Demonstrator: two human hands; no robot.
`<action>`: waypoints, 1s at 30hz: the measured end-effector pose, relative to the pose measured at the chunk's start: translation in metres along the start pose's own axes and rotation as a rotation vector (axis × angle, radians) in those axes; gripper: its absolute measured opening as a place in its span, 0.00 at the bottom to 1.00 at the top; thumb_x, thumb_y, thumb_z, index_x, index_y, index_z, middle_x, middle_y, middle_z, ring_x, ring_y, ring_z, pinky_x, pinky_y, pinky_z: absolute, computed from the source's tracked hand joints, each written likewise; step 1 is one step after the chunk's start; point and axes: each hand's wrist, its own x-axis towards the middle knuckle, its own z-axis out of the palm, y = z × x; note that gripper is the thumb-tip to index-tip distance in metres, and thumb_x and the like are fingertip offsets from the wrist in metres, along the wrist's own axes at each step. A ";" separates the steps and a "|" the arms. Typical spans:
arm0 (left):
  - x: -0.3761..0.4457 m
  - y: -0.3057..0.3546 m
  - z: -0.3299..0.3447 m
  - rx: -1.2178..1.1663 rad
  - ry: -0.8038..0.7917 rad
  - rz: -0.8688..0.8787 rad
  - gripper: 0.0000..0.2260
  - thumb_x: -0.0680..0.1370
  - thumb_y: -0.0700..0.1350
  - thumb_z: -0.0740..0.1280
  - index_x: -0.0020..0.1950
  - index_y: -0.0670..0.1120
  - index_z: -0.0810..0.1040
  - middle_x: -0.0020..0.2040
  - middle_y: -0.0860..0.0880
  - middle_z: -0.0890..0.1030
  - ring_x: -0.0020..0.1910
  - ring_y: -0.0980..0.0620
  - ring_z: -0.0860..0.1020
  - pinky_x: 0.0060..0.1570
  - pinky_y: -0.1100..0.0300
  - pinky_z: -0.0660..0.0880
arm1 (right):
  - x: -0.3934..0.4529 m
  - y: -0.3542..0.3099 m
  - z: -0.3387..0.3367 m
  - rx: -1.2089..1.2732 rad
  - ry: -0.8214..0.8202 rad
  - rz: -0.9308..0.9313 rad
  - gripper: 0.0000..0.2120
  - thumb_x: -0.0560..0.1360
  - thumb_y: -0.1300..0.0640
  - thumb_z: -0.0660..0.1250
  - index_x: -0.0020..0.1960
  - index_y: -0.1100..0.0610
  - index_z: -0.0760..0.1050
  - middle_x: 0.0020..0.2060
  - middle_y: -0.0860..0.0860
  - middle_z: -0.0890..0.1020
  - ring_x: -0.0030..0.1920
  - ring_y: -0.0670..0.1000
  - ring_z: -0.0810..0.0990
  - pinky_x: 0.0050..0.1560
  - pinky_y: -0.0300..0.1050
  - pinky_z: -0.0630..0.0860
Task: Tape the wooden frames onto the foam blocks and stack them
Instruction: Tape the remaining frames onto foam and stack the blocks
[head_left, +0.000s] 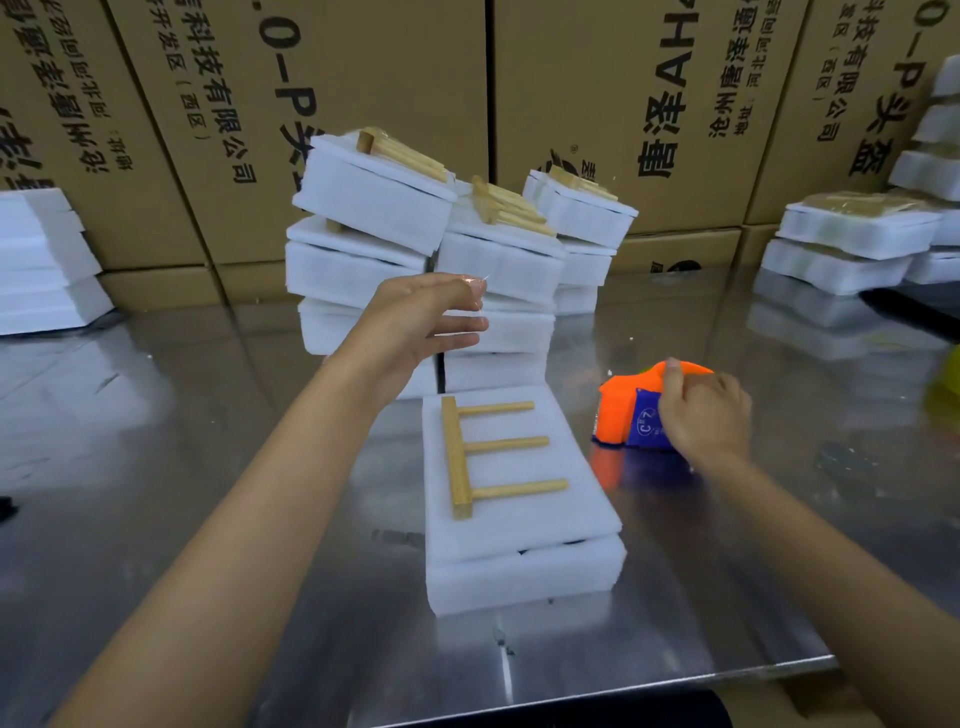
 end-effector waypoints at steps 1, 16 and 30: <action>0.000 0.000 0.003 -0.026 0.028 -0.006 0.08 0.75 0.41 0.73 0.50 0.38 0.84 0.46 0.44 0.84 0.45 0.45 0.85 0.49 0.55 0.82 | 0.006 0.007 0.007 -0.055 0.014 -0.017 0.27 0.84 0.52 0.52 0.43 0.70 0.80 0.43 0.67 0.81 0.55 0.65 0.75 0.62 0.56 0.68; -0.066 -0.055 -0.073 -0.205 0.476 -0.093 0.09 0.73 0.38 0.75 0.48 0.35 0.82 0.34 0.44 0.81 0.31 0.52 0.81 0.37 0.62 0.81 | 0.071 -0.024 -0.076 -0.105 -0.337 -0.238 0.23 0.82 0.47 0.53 0.43 0.65 0.73 0.34 0.59 0.73 0.33 0.53 0.71 0.32 0.45 0.63; -0.080 -0.122 -0.056 0.670 0.426 -0.158 0.10 0.75 0.44 0.74 0.34 0.49 0.82 0.35 0.48 0.83 0.37 0.49 0.79 0.40 0.59 0.74 | 0.052 -0.001 -0.044 -0.331 -0.515 -0.226 0.19 0.81 0.43 0.51 0.42 0.55 0.71 0.38 0.51 0.72 0.39 0.50 0.71 0.37 0.47 0.64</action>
